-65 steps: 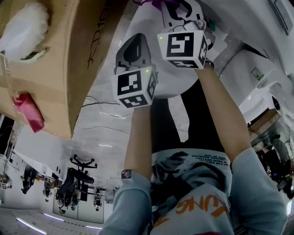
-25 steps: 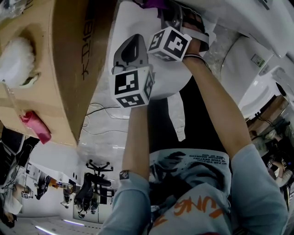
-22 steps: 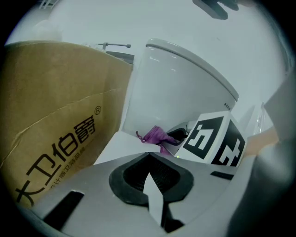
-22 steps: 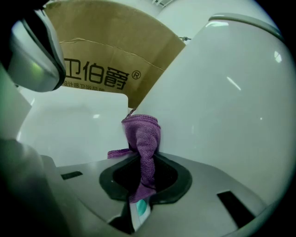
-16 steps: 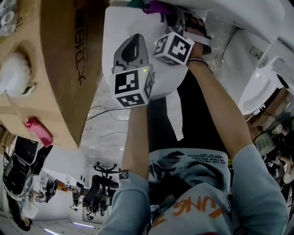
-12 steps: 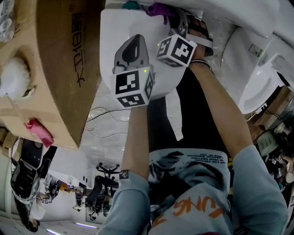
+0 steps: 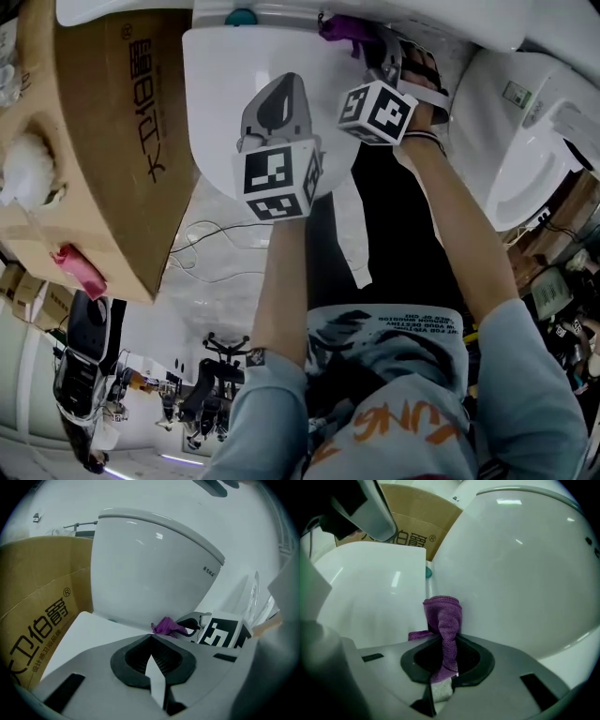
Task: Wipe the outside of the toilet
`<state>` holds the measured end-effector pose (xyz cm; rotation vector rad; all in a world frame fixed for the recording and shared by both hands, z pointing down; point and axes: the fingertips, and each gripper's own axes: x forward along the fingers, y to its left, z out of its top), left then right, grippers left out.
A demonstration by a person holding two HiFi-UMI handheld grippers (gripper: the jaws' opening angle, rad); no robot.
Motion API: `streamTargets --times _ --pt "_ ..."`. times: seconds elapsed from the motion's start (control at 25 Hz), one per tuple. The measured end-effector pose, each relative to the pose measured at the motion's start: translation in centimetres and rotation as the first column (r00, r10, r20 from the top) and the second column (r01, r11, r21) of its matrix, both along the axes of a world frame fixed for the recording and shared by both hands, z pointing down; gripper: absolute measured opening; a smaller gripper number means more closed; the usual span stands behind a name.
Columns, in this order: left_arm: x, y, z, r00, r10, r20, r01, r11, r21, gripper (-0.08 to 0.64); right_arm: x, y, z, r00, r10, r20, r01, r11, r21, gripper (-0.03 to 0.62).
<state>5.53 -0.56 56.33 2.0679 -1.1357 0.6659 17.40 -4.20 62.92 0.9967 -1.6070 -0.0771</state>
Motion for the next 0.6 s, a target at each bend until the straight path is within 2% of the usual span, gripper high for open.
streamTargets --times 0.16,0.36,0.48,0.6 --pt "1.6 0.6 0.0 1.000 0.011 0.004 -0.011 1.000 -0.005 0.023 2.0 0.9 0.1 1.000 0.016 0.003 -0.016 1.000 -0.008 0.060" --pt "3.8 1.0 -0.5 0.998 0.061 0.004 -0.061 0.998 0.007 0.023 5.4 2.7 1.1 0.989 0.141 0.048 -0.138 0.988 -0.067 0.066" --pt "4.6 1.1 -1.2 0.996 0.089 0.004 -0.089 0.996 0.026 0.023 7.4 3.8 0.7 0.962 0.245 0.120 -0.237 0.969 -0.074 0.075" --pt "4.6 1.2 -2.5 0.994 0.113 0.005 -0.114 0.992 0.057 0.023 8.6 5.3 -1.3 0.915 0.334 0.226 -0.333 0.942 -0.046 0.075"
